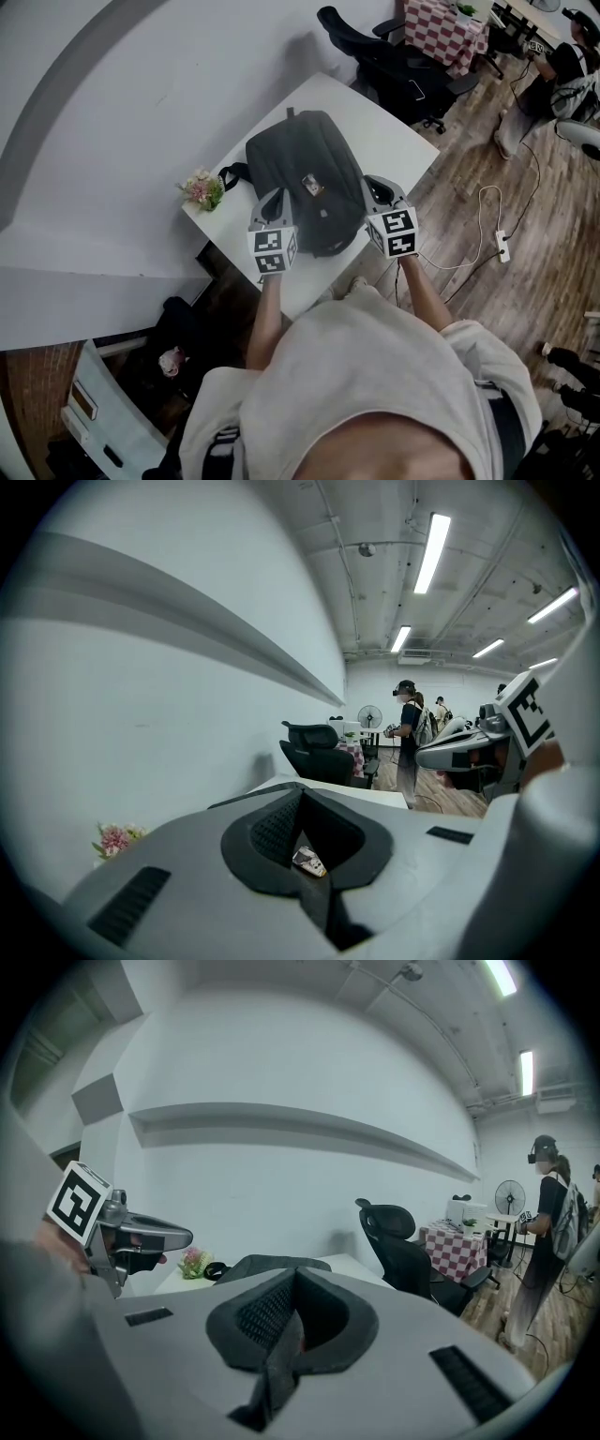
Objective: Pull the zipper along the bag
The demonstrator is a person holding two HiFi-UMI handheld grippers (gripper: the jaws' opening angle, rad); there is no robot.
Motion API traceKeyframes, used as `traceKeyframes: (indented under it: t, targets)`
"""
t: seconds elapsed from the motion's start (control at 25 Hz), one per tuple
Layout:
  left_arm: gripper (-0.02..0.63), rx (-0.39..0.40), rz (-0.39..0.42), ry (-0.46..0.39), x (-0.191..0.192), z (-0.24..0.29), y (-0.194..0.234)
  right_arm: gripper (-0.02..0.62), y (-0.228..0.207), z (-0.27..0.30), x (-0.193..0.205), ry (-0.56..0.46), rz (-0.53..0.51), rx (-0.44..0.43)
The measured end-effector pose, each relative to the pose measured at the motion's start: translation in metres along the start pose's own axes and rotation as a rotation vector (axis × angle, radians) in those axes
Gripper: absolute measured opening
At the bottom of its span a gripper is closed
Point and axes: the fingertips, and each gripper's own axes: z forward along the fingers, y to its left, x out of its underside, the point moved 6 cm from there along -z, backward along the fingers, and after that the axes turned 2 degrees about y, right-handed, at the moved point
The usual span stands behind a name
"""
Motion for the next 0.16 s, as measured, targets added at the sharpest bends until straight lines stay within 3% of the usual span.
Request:
traceKeyframes:
  t: [0.16]
  targets:
    - [0.026,0.005,0.002,-0.001,-0.0005,0.0016,-0.0023,0.014,0.0023,0.0017,0.0021,0.006,-0.006,-0.003]
